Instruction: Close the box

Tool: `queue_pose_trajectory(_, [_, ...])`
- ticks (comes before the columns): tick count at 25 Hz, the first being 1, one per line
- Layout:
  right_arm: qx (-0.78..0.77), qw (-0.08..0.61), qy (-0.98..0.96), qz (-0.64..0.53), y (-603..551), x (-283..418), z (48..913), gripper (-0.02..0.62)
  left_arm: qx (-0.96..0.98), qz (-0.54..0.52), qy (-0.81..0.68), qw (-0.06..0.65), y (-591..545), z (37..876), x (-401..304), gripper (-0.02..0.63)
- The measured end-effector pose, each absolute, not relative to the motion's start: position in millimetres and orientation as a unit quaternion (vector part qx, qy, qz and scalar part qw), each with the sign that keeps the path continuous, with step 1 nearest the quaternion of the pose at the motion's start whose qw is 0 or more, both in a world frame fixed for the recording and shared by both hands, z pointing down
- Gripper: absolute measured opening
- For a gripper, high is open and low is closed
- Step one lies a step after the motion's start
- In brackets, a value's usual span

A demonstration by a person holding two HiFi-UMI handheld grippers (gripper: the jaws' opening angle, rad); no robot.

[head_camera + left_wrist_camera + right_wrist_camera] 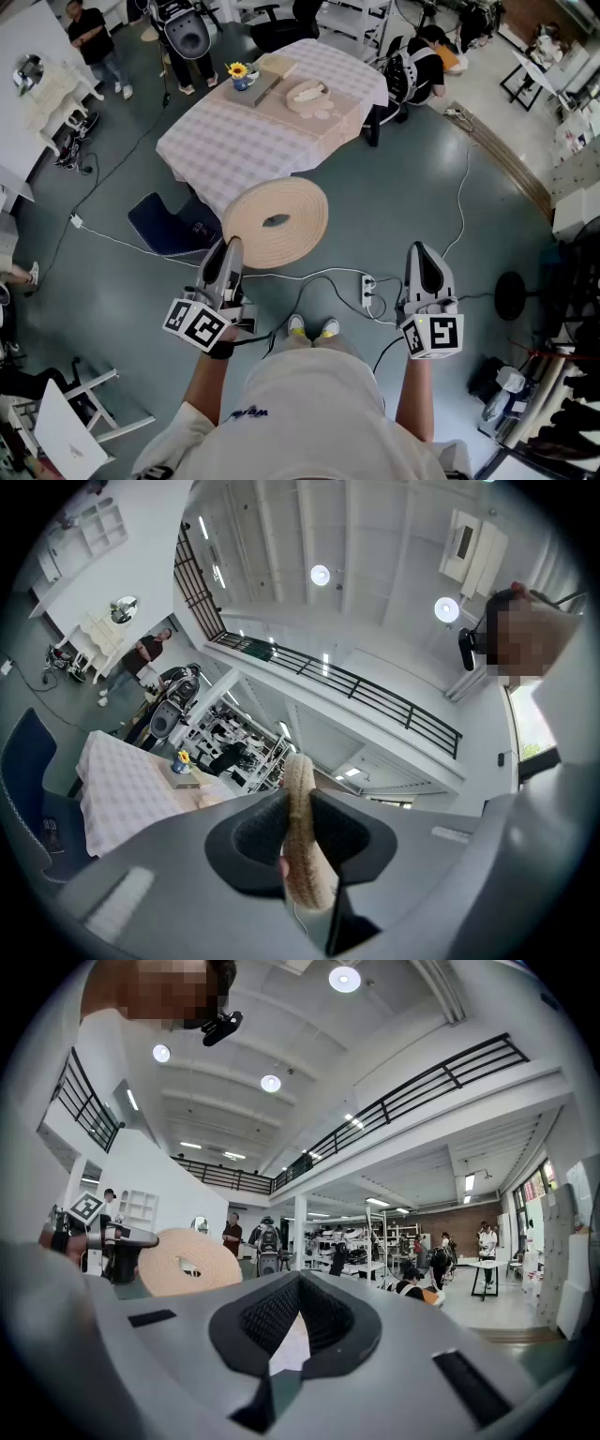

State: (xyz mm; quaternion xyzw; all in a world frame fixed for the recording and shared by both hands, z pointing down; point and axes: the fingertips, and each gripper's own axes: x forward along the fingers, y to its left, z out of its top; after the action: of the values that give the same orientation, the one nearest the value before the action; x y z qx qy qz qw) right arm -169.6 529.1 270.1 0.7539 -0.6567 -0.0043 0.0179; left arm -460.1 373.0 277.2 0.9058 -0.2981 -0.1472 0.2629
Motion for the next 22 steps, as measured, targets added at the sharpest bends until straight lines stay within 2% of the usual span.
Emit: queue_pose_trajectory(22, [0.763, 0.021, -0.646, 0.010, 533, -141, 281, 0.003, 0.913, -0.135, -0.297, 0.245, 366, 273, -430, 0.072])
